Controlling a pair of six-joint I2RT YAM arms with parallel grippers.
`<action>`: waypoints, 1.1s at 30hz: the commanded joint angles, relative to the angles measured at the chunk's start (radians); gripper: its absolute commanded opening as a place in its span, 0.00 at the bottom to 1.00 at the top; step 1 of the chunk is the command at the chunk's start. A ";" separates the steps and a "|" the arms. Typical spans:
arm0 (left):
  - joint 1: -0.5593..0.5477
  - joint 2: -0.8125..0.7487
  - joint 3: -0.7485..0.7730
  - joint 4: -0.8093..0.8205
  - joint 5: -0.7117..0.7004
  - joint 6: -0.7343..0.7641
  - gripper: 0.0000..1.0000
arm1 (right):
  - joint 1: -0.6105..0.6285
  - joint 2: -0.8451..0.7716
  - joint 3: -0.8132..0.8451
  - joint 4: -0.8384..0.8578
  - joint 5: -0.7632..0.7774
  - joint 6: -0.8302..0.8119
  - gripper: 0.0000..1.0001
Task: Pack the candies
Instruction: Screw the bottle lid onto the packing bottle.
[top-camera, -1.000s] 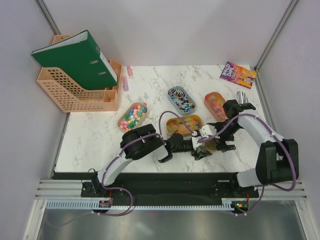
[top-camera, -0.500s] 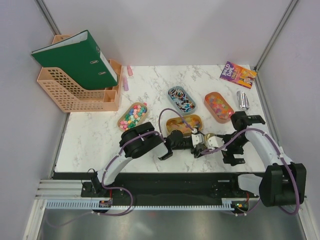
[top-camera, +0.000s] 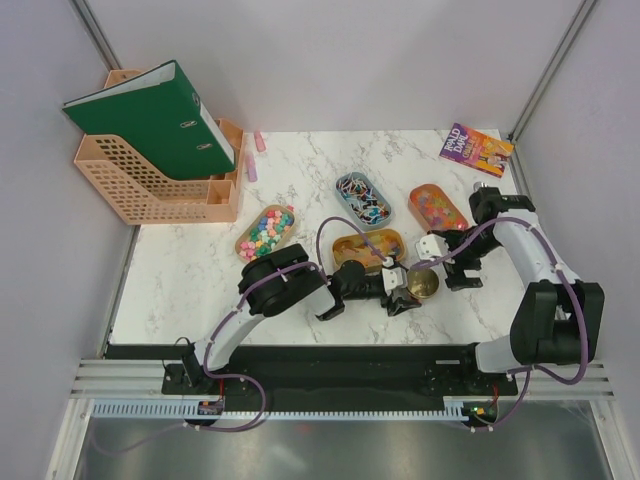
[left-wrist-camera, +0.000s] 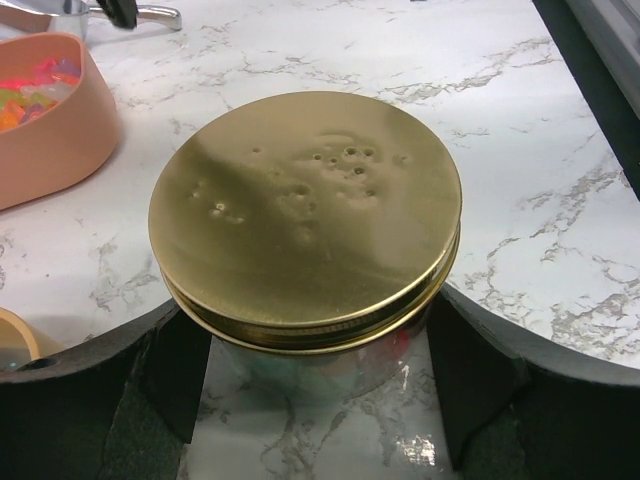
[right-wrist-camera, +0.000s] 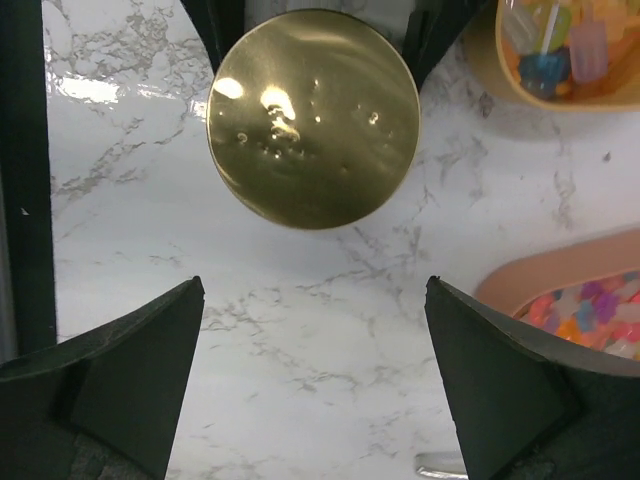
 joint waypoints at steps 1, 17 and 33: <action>0.024 0.074 -0.079 -0.329 -0.030 0.078 0.02 | 0.024 0.017 -0.013 -0.003 -0.089 -0.195 0.98; 0.024 0.083 -0.059 -0.329 -0.027 0.055 0.02 | 0.191 0.109 0.015 0.008 -0.109 -0.154 0.98; 0.024 0.086 -0.059 -0.333 -0.022 0.052 0.02 | 0.212 0.158 -0.004 0.052 -0.068 -0.089 0.98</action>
